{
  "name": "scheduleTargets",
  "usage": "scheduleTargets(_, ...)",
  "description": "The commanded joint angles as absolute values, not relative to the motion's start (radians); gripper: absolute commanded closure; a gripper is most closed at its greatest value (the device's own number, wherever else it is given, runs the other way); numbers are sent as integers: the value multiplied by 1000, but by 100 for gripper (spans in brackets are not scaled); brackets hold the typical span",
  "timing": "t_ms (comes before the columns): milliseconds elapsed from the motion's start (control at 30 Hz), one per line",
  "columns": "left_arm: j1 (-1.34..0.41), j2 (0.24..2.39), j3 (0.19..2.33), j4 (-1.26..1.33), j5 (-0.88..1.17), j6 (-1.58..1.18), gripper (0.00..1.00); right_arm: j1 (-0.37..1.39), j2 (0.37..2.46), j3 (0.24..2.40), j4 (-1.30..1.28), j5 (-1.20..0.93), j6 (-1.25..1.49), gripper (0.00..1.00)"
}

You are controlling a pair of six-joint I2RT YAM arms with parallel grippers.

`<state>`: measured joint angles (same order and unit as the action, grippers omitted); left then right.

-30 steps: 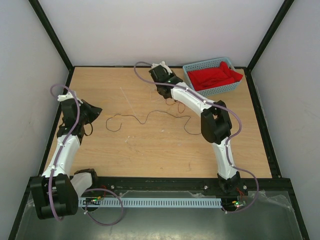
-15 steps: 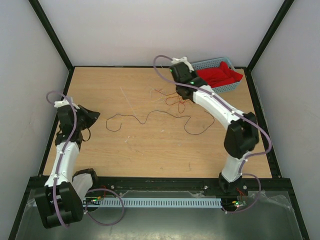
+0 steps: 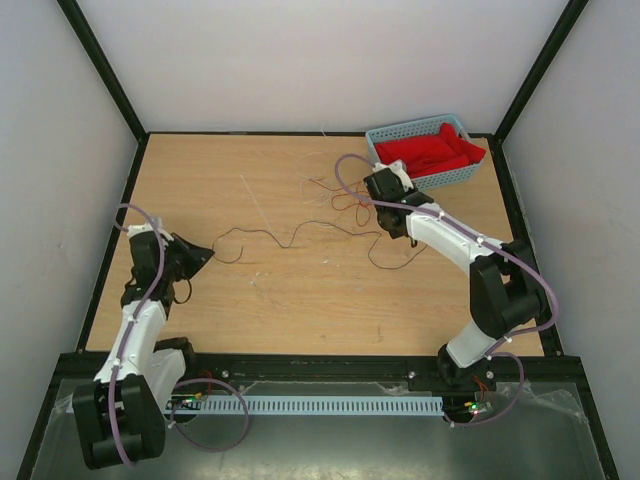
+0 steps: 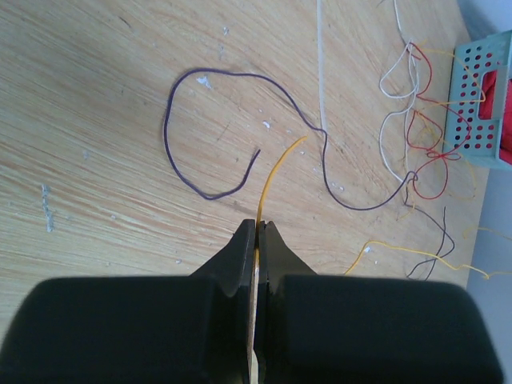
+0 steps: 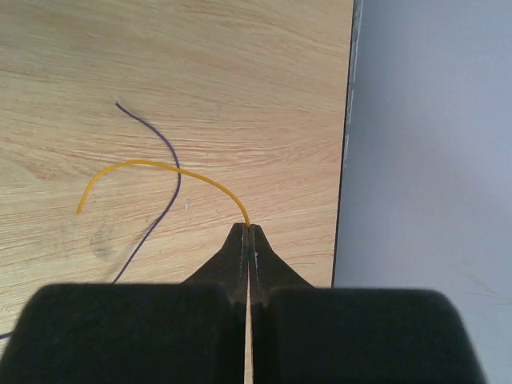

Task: Zip-tie the wires
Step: Straighten the cable at the center of the board.

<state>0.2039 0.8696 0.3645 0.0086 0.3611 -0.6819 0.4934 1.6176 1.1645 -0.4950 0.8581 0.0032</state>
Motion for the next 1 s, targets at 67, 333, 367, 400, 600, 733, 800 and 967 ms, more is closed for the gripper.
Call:
scheduleTargets(67,191,855,337,19,308,-679,100,476,1591,1104,-427,858,25,100)
scheduleTargets(333,209,923,386,18,163,-636,100,426,1622,1083,-410,846,17,100)
scheduleTargets(367,213,939,397,18,155,-635,100,417,1624,1082,-410,845,19,100)
scheduleTargets(400,219,950,409,17,146,-634,100,408,1624,1082,-410,844,19,100)
scheduleTargets(600,259,995,473,18,114,-622,100,380,1622,1083,-404,818,15,100)
scheduleTargets(733,263,1007,487,18,133,-616,100,379,1632,1085,-400,781,14,100)
scheduleTargets(800,262,1019,478,23,151,-618,100,380,1647,1087,-400,764,14,100)
scheduleTargets(967,242,1074,433,93,189,-633,100,379,1710,1090,-400,731,23,100)
